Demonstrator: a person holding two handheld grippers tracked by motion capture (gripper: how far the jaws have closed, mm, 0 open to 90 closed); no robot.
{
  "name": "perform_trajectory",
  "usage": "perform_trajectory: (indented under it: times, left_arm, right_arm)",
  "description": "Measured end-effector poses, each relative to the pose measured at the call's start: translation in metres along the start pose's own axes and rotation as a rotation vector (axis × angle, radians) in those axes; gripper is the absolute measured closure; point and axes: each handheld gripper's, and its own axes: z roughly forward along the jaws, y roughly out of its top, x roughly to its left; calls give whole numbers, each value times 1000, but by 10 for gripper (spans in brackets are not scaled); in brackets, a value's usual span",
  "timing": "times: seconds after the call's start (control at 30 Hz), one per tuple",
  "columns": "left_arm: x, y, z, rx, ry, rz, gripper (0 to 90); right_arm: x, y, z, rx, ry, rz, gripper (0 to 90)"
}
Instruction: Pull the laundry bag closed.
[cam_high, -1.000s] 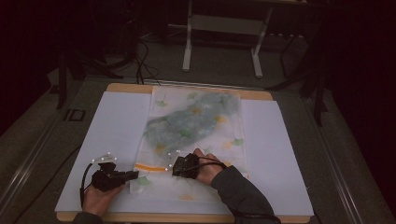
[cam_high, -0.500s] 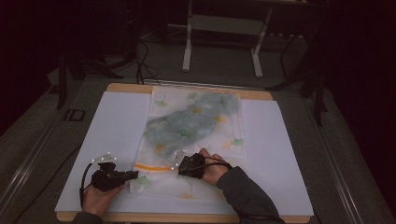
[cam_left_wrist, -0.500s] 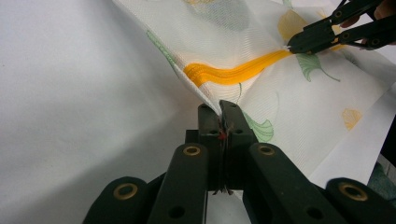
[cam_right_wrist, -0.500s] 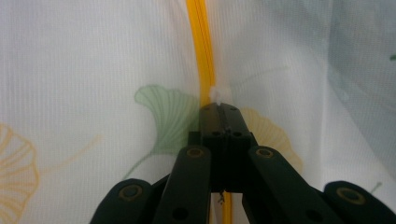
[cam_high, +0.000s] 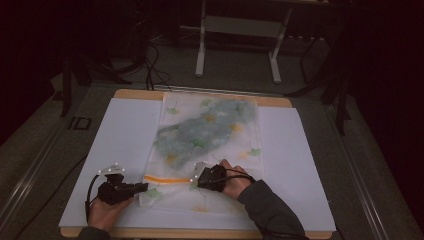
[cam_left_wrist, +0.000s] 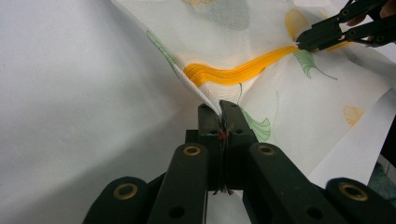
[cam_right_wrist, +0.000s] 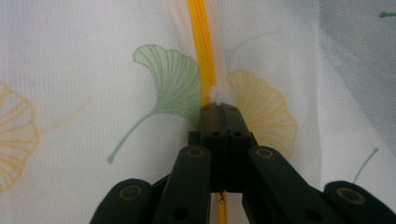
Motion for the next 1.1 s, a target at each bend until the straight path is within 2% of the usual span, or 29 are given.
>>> perform_trajectory:
  times: [0.2, 0.6, 1.1]
  left_arm:
    - [-1, 0, 0, -5, 4, 2, 888]
    - [0, -1, -1, -7, 5, -6, 888]
    - [1, -1, -1, -6, 4, -6, 888]
  right_arm:
    - [1, -3, -2, 20, -12, -11, 900]
    - [-5, -24, -9, 32, -16, 26, 900]
    - [-8, -39, -15, 56, -19, 36, 900]
